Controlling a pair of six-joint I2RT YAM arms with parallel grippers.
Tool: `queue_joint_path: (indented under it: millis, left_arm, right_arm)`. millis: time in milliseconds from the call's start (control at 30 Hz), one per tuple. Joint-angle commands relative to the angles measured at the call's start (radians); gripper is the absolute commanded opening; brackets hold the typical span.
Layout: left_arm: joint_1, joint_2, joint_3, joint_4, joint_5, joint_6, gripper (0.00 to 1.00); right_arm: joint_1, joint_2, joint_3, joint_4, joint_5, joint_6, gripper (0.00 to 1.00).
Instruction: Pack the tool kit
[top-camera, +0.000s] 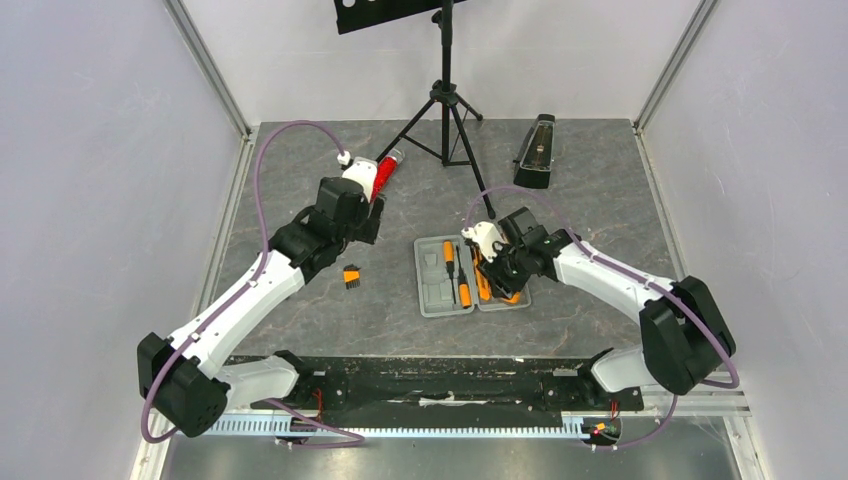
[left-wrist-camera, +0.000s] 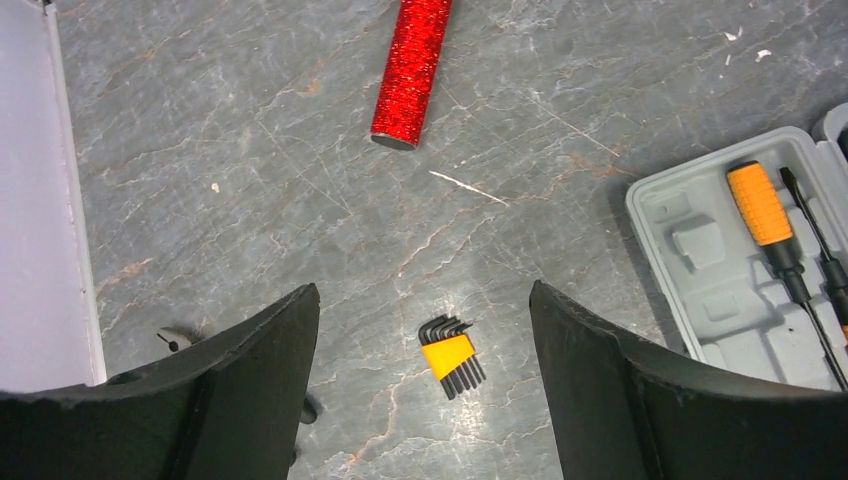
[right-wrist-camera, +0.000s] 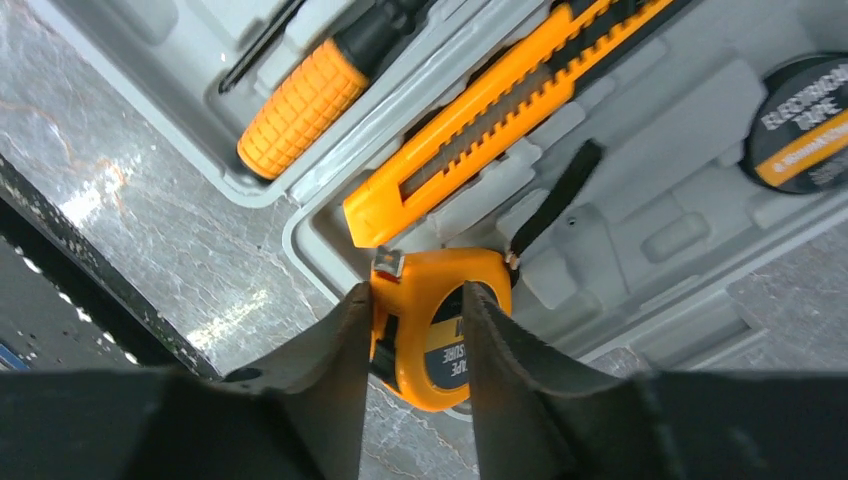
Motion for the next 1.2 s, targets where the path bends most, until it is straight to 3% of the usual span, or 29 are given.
queue_joint_path:
  millis: [0,133,367,700,1000,1167]
  left_arm:
    - [0.016,-0.025,-0.003,0.048,-0.046,0.035,0.83]
    - [0.020,-0.023,-0.006,0.049,-0.043,0.035,0.82]
    - [0.026,-0.020,-0.008,0.048,-0.043,0.035,0.82]
    - [0.029,-0.029,-0.011,0.048,-0.043,0.035,0.82]
    - [0.031,-0.049,-0.014,0.050,-0.042,0.035,0.82]
    - [0.031,-0.055,-0.015,0.050,-0.042,0.035,0.82]
  right_arm:
    - [0.015,-0.019,0.040,-0.024,0.077,0.133,0.34]
    - [0.030,-0.037,0.041,-0.017,0.176,0.218,0.22]
    - [0.064,-0.115,0.068,-0.030,0.312,0.276,0.14]
    - [0.037,-0.166,0.122,-0.078,0.772,0.322,0.10]
    - [-0.082,-0.084,-0.052,0.134,0.910,0.322,0.07]
    - [-0.107,-0.022,-0.100,0.220,0.872,0.293,0.09]
